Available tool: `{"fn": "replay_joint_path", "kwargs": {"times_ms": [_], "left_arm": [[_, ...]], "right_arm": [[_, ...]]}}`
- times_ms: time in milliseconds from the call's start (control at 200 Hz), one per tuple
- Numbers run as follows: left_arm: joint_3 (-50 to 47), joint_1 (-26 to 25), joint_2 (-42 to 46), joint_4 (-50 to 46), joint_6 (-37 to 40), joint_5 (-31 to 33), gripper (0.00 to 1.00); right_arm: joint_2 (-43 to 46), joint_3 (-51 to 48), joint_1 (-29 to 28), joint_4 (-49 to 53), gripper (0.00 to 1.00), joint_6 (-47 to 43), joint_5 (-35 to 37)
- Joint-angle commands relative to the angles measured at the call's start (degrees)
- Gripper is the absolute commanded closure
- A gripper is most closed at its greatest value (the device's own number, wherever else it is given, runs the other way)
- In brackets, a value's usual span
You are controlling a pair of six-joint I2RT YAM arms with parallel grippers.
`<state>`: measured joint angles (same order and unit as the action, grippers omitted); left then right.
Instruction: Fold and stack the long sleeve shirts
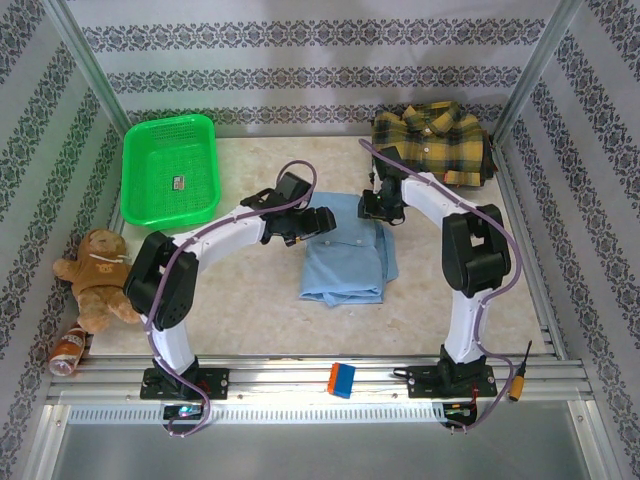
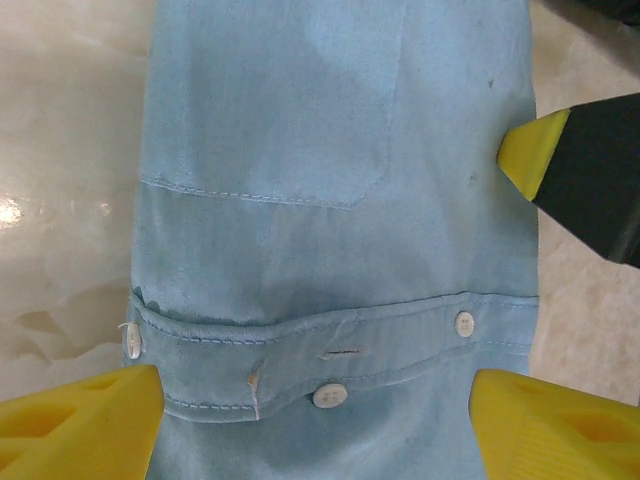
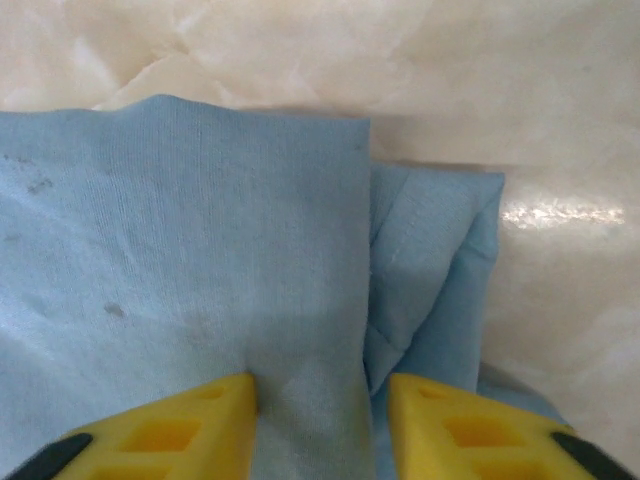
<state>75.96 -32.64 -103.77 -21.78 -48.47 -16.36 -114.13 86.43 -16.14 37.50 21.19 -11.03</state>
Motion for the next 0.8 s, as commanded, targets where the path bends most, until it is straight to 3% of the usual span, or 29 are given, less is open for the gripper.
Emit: {"fn": "replay_joint_path", "kwargs": {"times_ms": [0,105,420,794], "left_arm": [[0.66,-0.64,-1.1,1.05,-0.52,1.35,0.2],[1.67,-0.76,-1.38,0.37,-0.4,2.14,0.2],[4.42,-1.1,-2.2,-0.8,-1.25,4.15,0.2],[9.71,-5.0,-4.26,-0.18,-6.07,7.05,0.25]], "right_arm": [[0.84,2.0,-0.05,-0.67,0.82,1.59,-0.42],[4.28,0.13,0.17,-0.65,1.0,2.53,2.48],[13.58,-13.09,2.12,-6.29,1.0,4.98,8.95],[16.68,-22.92,3.06,-11.16,1.0,7.52,11.11]]}}
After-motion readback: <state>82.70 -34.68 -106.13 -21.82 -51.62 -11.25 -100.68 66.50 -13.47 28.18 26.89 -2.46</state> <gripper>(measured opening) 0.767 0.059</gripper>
